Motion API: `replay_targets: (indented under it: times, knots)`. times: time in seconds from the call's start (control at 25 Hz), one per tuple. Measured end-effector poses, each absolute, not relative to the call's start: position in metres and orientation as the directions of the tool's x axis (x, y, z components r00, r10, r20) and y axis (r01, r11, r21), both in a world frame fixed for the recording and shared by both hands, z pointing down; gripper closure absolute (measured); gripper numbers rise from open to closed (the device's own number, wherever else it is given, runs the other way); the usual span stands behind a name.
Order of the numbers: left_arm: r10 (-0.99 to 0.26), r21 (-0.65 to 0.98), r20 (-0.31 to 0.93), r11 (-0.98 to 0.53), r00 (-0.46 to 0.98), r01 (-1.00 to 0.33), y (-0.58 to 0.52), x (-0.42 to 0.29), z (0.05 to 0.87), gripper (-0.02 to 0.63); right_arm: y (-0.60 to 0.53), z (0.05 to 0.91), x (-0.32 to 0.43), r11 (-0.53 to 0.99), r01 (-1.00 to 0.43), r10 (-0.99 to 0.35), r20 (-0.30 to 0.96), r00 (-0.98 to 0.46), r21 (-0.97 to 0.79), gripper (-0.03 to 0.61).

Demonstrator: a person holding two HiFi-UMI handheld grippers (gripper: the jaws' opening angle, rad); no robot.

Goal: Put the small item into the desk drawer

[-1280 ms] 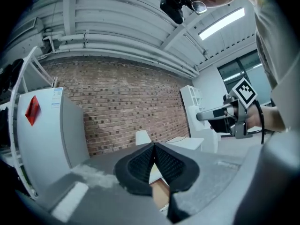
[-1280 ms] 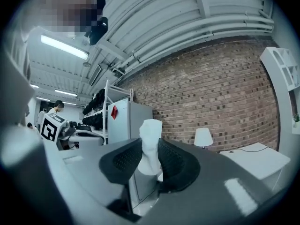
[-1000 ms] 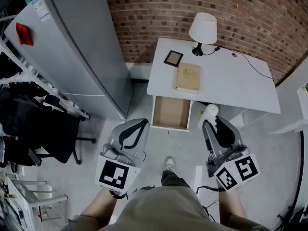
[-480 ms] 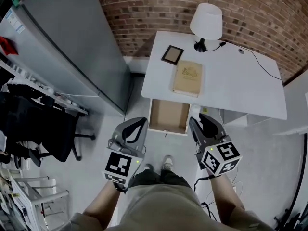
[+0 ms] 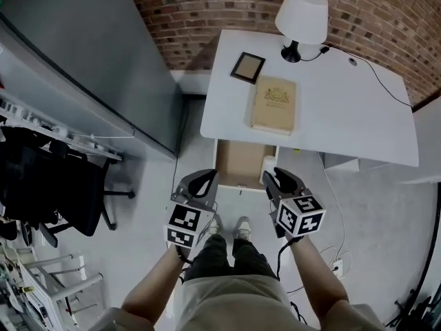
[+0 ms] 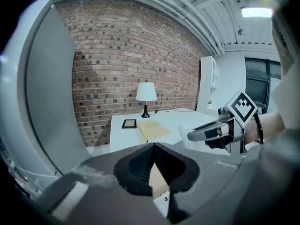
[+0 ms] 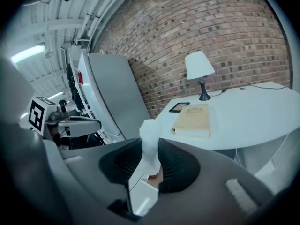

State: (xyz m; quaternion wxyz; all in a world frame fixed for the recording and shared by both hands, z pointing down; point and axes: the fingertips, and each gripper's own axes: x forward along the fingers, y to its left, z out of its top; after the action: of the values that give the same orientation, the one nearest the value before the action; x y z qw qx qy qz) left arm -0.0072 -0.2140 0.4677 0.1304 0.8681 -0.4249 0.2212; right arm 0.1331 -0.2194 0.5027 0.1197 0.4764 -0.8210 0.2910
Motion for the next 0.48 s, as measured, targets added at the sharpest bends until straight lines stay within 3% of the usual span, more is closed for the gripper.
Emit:
replay_targets:
  times: [0.48]
  knots:
    - [-0.558,0.155,0.617,-0.606,0.555,-0.781,-0.241,-0.017,0.630,0.612,-0.244,0.676,0.103,0.273,-0.872,-0.605,0.633,-0.483,-0.405,0.465]
